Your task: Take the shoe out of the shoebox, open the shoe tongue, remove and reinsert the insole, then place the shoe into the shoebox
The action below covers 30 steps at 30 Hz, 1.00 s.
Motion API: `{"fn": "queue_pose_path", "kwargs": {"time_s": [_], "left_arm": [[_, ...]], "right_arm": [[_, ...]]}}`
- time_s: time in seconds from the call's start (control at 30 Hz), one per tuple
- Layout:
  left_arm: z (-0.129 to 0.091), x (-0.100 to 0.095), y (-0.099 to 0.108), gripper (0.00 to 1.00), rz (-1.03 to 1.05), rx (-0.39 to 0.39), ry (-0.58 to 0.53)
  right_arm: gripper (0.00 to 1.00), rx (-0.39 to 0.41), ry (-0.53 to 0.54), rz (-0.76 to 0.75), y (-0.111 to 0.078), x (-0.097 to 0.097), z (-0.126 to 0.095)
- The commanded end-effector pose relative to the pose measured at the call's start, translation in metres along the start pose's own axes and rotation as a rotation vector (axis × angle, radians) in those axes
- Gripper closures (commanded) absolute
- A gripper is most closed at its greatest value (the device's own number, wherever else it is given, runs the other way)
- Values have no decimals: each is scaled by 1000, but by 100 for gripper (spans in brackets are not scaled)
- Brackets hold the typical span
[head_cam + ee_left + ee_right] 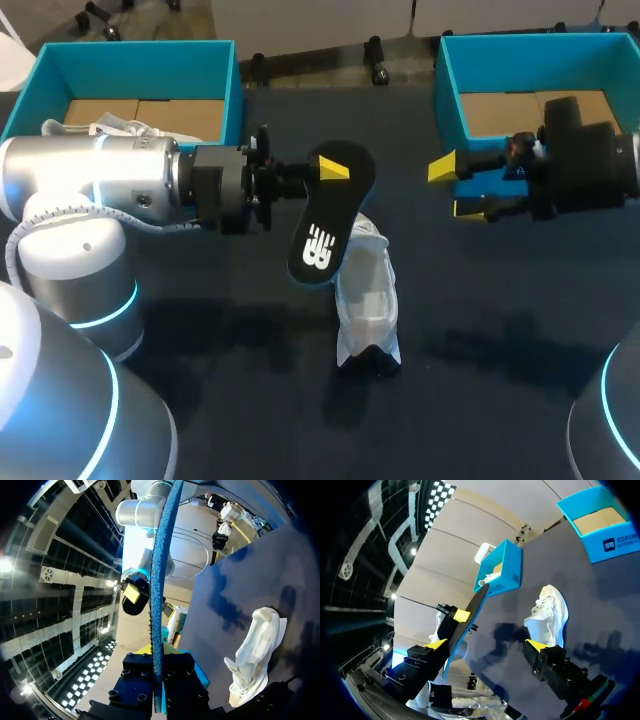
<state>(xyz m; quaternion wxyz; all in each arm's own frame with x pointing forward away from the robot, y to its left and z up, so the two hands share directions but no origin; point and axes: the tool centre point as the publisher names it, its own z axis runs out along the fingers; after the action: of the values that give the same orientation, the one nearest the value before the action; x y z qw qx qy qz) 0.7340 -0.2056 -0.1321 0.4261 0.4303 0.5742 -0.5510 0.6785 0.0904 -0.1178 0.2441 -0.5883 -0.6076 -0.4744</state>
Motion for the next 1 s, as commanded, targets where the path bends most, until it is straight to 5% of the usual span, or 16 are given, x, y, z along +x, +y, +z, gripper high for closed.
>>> {"fn": "queue_pose_path", "kwargs": {"time_s": [0.03,0.73,1.0], "left_arm": [[0,0,-1,100,1,-2,0],[0,0,-1,100,1,-2,0],[5,7,2,100,-149,39,38]], "right_arm": [[0,-3,-3,1,-2,1,0],[0,-3,-3,1,-2,1,0],[0,65,-41,-291,-2,-10,-8]]}}
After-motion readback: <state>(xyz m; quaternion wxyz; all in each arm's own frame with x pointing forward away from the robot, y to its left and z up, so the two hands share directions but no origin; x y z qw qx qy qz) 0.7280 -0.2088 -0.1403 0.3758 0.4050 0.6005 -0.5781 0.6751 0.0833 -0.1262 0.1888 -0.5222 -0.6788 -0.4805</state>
